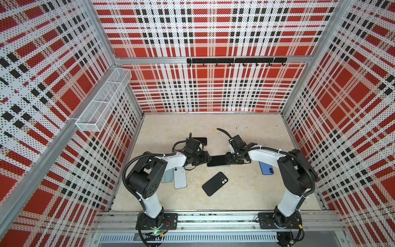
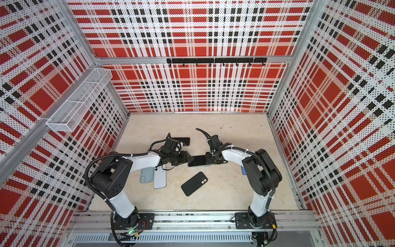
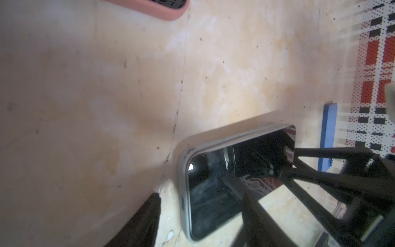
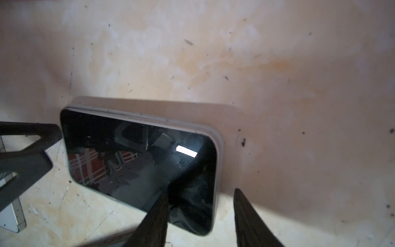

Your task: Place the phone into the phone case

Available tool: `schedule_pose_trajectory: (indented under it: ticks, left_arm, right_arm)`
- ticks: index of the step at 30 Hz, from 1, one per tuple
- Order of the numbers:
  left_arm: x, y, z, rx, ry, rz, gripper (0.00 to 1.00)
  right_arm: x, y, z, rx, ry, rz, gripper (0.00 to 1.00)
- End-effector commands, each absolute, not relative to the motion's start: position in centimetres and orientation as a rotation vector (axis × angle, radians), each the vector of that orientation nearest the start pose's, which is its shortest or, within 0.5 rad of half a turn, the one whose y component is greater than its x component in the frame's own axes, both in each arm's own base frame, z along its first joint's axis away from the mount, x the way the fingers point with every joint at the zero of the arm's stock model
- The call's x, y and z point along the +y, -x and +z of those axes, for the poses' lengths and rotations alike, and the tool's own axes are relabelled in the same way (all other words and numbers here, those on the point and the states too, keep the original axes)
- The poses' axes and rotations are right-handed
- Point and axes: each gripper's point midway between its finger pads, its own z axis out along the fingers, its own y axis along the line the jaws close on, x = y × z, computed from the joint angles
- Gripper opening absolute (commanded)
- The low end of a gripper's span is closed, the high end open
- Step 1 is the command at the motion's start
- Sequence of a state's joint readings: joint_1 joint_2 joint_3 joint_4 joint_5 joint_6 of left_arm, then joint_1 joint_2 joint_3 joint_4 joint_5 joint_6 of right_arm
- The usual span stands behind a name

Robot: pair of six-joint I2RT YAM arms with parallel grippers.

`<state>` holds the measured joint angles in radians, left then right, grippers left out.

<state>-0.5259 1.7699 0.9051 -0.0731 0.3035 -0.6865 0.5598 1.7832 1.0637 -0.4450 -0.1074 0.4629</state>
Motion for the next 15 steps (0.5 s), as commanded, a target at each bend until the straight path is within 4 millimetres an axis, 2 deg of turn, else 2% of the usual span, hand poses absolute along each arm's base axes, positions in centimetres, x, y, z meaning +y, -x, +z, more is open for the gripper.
schedule_pose_trajectory:
  ticks: [1, 4, 9, 15]
  left_arm:
    - [-23.8, -32.1, -0.4, 2.807, 0.077, -0.608, 0.56]
    - [-23.4, -31.9, -1.3, 2.839, 0.045, -0.504, 0.52]
    - [-22.5, -31.4, -2.7, 2.888, 0.01, -0.352, 0.38]
    - [-21.0, -30.5, -4.9, 2.949, -0.004, -0.229, 0.29]
  right_arm:
    - [23.1, -33.3, 2.8, 2.78, 0.174, 0.429, 0.49]
    - [23.1, -33.1, 2.5, 2.785, 0.173, 0.431, 0.49]
    - [23.1, -32.9, 2.3, 2.78, 0.172, 0.44, 0.49]
    - [23.1, -32.6, 2.2, 2.772, 0.169, 0.456, 0.49]
